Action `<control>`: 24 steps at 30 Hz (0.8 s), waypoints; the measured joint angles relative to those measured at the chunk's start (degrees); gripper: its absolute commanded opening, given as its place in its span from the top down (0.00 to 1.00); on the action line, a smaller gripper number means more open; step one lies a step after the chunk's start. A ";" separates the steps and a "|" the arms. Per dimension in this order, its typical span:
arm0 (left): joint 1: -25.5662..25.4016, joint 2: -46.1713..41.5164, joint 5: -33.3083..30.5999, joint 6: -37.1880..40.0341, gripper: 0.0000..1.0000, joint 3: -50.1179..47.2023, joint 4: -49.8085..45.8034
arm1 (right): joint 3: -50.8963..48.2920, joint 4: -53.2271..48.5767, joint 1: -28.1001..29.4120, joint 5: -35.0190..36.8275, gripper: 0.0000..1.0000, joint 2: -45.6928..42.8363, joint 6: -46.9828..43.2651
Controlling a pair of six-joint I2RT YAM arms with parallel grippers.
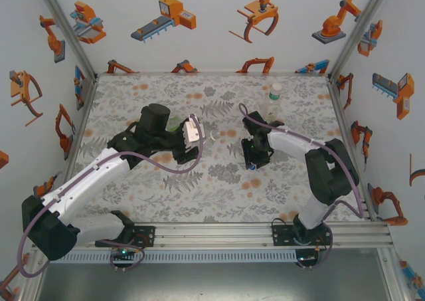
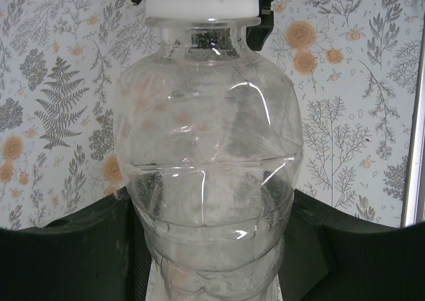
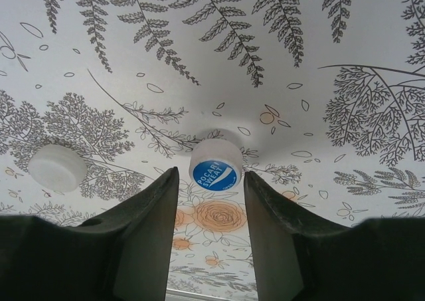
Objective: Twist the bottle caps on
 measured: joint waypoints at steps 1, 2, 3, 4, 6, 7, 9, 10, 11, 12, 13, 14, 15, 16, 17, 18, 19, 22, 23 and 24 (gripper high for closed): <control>0.00 0.00 0.00 0.00 1.00 0.00 0.00 | 0.00 -0.07 0.00 0.02 0.59 0.09 -0.02; 0.00 0.00 0.00 0.00 1.00 0.00 0.00 | 0.02 -0.09 0.00 0.07 0.59 0.15 -0.17; 0.00 0.00 0.00 0.02 1.00 0.00 0.00 | 0.15 -0.22 0.00 0.22 0.59 0.31 -0.20; 0.00 0.00 0.00 0.00 1.00 0.00 0.00 | 0.28 -0.22 0.00 0.39 0.60 0.48 -0.22; 0.00 0.00 0.00 0.02 1.00 0.00 0.00 | 0.55 -0.22 0.00 0.70 0.60 0.90 -0.39; 0.00 0.00 0.00 0.00 1.00 0.00 0.00 | 0.70 -0.17 0.00 0.85 0.61 1.05 -0.42; 0.00 0.00 0.00 0.02 1.00 0.00 0.00 | 0.79 -0.13 0.00 0.90 0.61 1.22 -0.44; 0.00 0.00 0.00 0.02 1.00 0.00 0.00 | 0.79 -0.15 0.00 0.90 0.61 1.27 -0.46; 0.00 0.00 0.00 0.02 1.00 0.00 0.00 | 0.79 -0.15 0.00 0.90 0.61 1.29 -0.46; 0.00 0.00 0.00 0.00 1.00 0.00 0.00 | 0.79 -0.15 0.00 0.90 0.61 1.36 -0.46; 0.00 0.00 0.00 0.02 1.00 0.00 0.00 | 0.79 -0.15 0.00 0.92 0.61 1.40 -0.48; 0.00 0.00 0.00 0.02 1.00 0.00 0.00 | 0.79 -0.15 0.00 0.94 0.61 1.49 -0.50; 0.00 0.00 0.00 0.00 1.00 0.00 0.00 | 0.79 -0.15 0.00 1.01 0.61 1.57 -0.57; 0.00 0.00 0.00 0.02 1.00 0.00 0.00 | 0.79 -0.13 0.00 1.05 0.61 1.64 -0.57; 0.00 0.00 0.00 0.02 1.00 0.00 0.00 | 0.79 -0.15 0.00 1.05 0.62 1.70 -0.59; 0.00 0.00 0.00 0.02 1.00 0.00 0.00 | 0.79 -0.13 0.00 1.05 0.61 1.75 -0.59; 0.00 0.00 0.00 0.02 1.00 0.00 0.00 | 0.79 -0.11 0.00 1.05 0.61 1.77 -0.59; 0.00 0.00 0.00 0.02 1.00 0.00 0.00 | 0.79 -0.04 0.00 1.07 0.63 1.84 -0.59; 0.00 0.00 0.00 0.00 1.00 0.00 0.00 | 0.79 0.04 0.00 1.07 0.64 1.84 -0.61; 0.00 0.00 0.00 0.02 1.00 0.00 0.00 | 0.79 0.15 0.00 1.07 0.65 1.84 -0.61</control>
